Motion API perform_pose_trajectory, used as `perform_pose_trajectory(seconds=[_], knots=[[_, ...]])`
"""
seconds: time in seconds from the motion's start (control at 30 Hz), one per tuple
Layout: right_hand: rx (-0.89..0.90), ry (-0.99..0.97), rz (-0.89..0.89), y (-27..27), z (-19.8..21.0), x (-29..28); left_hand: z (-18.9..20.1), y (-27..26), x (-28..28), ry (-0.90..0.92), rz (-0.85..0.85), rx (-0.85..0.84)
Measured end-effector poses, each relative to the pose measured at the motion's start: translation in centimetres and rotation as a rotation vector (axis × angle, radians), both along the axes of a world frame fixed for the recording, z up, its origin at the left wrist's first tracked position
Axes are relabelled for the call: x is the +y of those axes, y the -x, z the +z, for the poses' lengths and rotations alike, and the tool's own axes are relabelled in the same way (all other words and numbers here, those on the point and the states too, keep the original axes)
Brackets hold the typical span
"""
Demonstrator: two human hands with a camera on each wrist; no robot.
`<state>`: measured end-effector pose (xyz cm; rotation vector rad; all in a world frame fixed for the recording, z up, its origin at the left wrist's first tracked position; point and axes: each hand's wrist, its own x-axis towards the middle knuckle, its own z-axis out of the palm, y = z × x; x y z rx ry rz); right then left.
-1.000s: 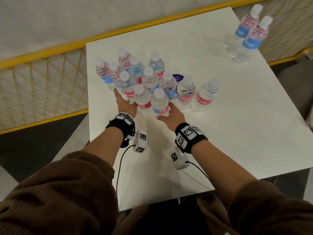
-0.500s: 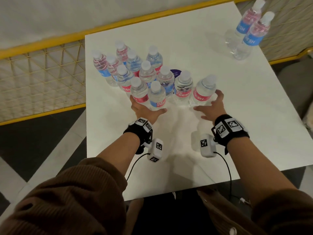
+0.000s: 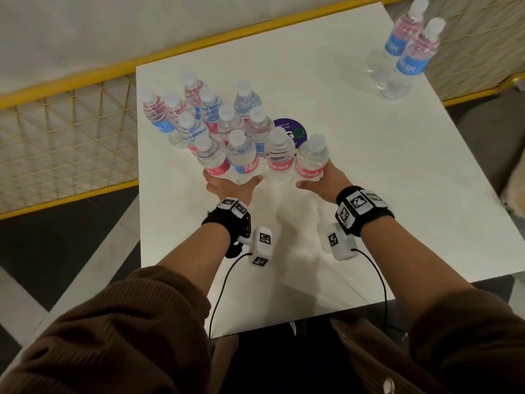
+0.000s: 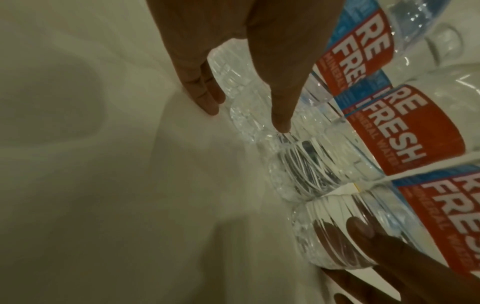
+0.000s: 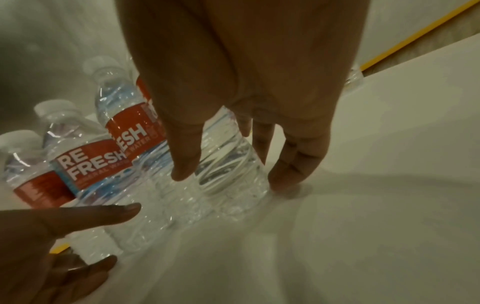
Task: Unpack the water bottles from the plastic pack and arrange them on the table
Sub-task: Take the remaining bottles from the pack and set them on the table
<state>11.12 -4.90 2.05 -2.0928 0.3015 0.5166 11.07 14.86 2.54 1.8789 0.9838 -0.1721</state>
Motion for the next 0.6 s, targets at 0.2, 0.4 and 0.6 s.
perform_pose_trajectory(seconds=[0.2,0.4,0.6], knots=[[0.007,0.006,0.104,0.4,0.8,2.4,0.0,-0.4,0.9,-0.002,0.02,0.011],[-0.02,-0.008,0.105,0.5,0.1,5.1,-0.6,-0.7,3.8,-0.057,-0.036,-0.012],[0.011,0.006,0.132,0.3,-0.3,5.2,-1.5,-0.8,9.1,-0.217,-0.202,0.092]])
